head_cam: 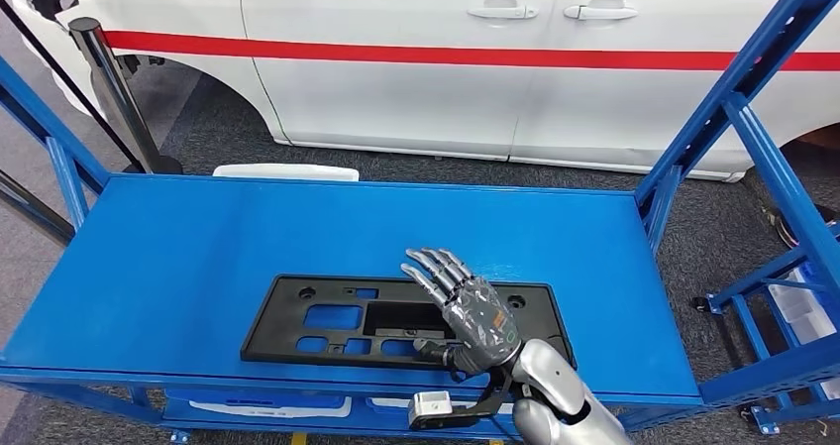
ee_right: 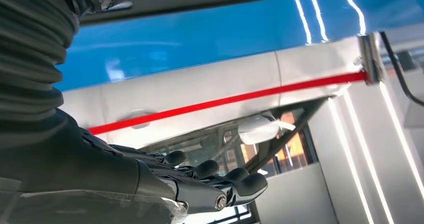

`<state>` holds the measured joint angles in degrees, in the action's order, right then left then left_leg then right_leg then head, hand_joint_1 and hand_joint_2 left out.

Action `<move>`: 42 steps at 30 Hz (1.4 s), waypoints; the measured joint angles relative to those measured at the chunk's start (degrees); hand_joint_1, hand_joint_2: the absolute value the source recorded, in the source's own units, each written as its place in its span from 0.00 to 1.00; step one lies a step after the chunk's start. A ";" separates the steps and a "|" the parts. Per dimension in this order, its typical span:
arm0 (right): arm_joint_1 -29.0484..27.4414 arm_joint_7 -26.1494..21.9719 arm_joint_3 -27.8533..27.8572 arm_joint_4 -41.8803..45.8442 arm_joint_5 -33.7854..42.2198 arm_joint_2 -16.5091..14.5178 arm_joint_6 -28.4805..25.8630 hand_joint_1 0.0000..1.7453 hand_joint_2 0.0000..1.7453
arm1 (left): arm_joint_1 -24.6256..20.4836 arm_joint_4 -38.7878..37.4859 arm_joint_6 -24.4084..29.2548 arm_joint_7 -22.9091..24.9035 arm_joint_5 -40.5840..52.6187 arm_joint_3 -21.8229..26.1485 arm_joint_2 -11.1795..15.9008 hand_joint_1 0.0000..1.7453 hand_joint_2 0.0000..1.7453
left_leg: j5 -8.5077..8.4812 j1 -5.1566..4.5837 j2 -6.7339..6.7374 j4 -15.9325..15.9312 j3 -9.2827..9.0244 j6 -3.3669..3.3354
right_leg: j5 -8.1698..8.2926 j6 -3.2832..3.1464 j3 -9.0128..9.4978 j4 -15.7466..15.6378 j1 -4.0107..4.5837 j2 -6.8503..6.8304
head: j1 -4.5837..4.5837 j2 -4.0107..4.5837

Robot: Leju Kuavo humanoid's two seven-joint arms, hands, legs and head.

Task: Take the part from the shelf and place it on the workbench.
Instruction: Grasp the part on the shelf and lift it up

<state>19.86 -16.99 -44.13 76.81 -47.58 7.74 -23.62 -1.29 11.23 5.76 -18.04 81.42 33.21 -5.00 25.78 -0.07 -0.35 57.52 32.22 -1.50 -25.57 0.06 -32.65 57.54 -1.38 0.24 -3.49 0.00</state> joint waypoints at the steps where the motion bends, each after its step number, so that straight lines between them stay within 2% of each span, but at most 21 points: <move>1: 0.89 0.42 0.00 0.00 -0.04 0.75 1.06 0.00 1.00 | 0.03 0.01 0.00 -0.02 0.00 0.01 0.01 0.00 0.00 | -0.02 -0.03 0.00 0.02 0.03 -0.04 | 0.04 0.39 0.00 -0.04 -0.05 -0.01 | 0.01 0.00; 3: 2.20 1.08 0.00 0.00 -0.10 2.04 2.77 0.00 1.00 | 0.03 0.01 0.02 -0.04 0.00 0.03 0.02 0.00 0.00 | -0.02 -0.08 -0.01 0.05 0.08 -0.08 | 0.08 0.97 0.00 -0.09 -0.12 -0.02 | 0.00 0.00; 4: 2.62 1.30 0.00 0.01 -0.11 2.62 3.39 0.00 1.00 | 0.03 0.01 0.04 -0.05 0.00 0.04 0.02 0.00 0.00 | -0.03 -0.08 -0.01 0.06 0.09 -0.08 | 0.09 1.04 0.00 -0.10 -0.12 -0.03 | 0.01 0.00; 15: 4.00 3.45 0.00 0.98 0.34 8.02 8.20 0.00 1.00 | 0.10 0.00 0.52 -0.02 0.00 0.27 0.02 0.00 0.00 | -0.03 0.01 -0.01 0.03 0.10 -0.07 | 0.06 1.15 -0.13 -0.02 -0.02 -0.04 | 0.01 0.00; 23: 4.20 3.48 0.00 1.14 0.57 8.53 8.82 0.00 1.00 | 0.10 0.01 0.57 -0.02 0.00 0.28 0.02 0.00 0.00 | -0.03 0.05 -0.01 0.03 0.10 -0.07 | 0.06 1.15 -0.13 -0.02 0.02 -0.04 | 0.01 0.00; 32: 6.09 2.86 -0.79 1.02 2.62 9.14 13.75 0.00 1.00 | 0.08 0.00 0.59 0.03 0.04 0.37 0.04 0.00 0.00 | -0.04 0.09 -0.01 0.02 0.12 -0.06 | 0.06 1.15 -0.14 0.00 0.05 -0.03 | 0.01 0.00; 42: 5.61 0.58 -1.57 2.46 3.47 8.75 8.71 0.00 1.00 | 0.06 0.01 0.82 0.33 0.07 0.51 0.04 0.00 0.00 | -0.04 0.09 -0.01 0.02 0.15 -0.06 | 0.05 1.14 -0.17 0.00 0.05 -0.03 | 0.01 0.00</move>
<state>25.47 -16.42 -45.70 79.27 -44.11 16.50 -14.92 -1.23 11.24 6.58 -17.70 81.48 33.72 -4.96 25.74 0.02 -0.36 57.54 32.37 -1.56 -25.52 1.20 -32.82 57.54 -1.32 0.21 -3.48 0.00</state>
